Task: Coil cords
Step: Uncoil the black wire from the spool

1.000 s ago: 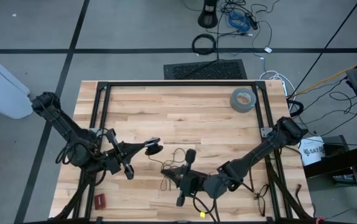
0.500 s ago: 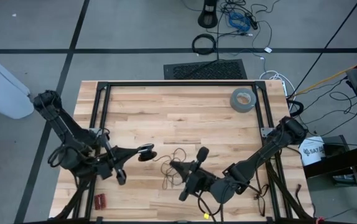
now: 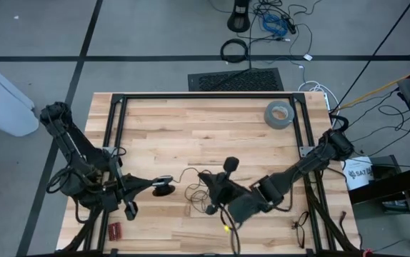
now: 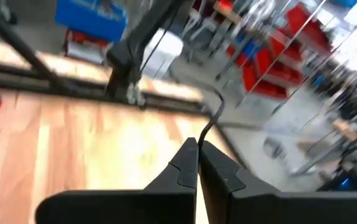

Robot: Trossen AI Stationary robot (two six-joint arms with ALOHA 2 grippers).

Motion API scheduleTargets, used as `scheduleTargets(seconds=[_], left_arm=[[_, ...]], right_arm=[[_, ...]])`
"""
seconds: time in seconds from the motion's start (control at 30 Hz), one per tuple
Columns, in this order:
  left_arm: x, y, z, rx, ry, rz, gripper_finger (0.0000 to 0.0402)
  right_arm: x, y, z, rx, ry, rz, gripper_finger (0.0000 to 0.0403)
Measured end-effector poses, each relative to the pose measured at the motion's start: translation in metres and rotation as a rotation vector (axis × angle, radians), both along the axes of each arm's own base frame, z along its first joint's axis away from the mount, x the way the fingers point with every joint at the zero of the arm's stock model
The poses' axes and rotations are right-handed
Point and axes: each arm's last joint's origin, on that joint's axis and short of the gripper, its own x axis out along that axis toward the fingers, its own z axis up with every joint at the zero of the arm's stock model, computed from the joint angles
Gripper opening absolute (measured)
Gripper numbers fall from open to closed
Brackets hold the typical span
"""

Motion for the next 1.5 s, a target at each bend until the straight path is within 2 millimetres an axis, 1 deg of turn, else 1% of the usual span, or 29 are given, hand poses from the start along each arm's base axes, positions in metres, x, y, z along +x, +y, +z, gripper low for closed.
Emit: scheduleTargets(seconds=[0.1, 0.2, 0.33, 0.5, 0.7, 0.87, 1.03, 1.13, 1.33, 1.5], left_arm=[[0.000, 0.000, 0.002, -0.003, -0.019, -0.029, 0.0000], [0.000, 0.000, 0.003, -0.010, -0.042, -0.059, 0.0000], [0.002, 0.002, 0.005, -0.016, -0.068, -0.082, 0.0000], [0.006, 0.004, 0.006, -0.019, -0.072, -0.068, 0.0000], [0.010, 0.007, 0.007, -0.018, -0.089, -0.076, 0.0000], [0.013, 0.010, 0.008, -0.026, -0.104, -0.070, 0.0000], [0.017, 0.014, 0.008, -0.026, -0.105, -0.047, 0.0000], [0.019, 0.016, 0.008, -0.042, -0.106, -0.036, 0.0000], [0.022, 0.019, 0.007, -0.043, -0.103, -0.019, 0.0000], [0.026, 0.022, 0.006, -0.040, -0.097, 0.009, 0.0000]], right_arm=[[0.006, -0.015, -0.009, 0.074, 0.041, -0.012, 0.0000], [0.014, -0.024, -0.017, 0.117, 0.063, -0.005, 0.0000], [0.027, -0.028, -0.028, 0.153, 0.084, 0.034, 0.0000], [0.040, -0.032, -0.043, 0.170, 0.101, 0.063, 0.0000], [0.053, -0.035, -0.051, 0.204, 0.093, 0.138, 0.0000], [0.062, -0.035, -0.055, 0.226, 0.073, 0.214, 0.0000], [0.069, -0.027, -0.056, 0.249, 0.026, 0.349, 0.0000], [0.070, -0.022, -0.053, 0.253, -0.003, 0.410, 0.0000], [0.069, -0.016, -0.051, 0.251, -0.033, 0.429, 0.0000], [0.070, -0.013, -0.044, 0.257, -0.095, 0.472, 0.0000]])
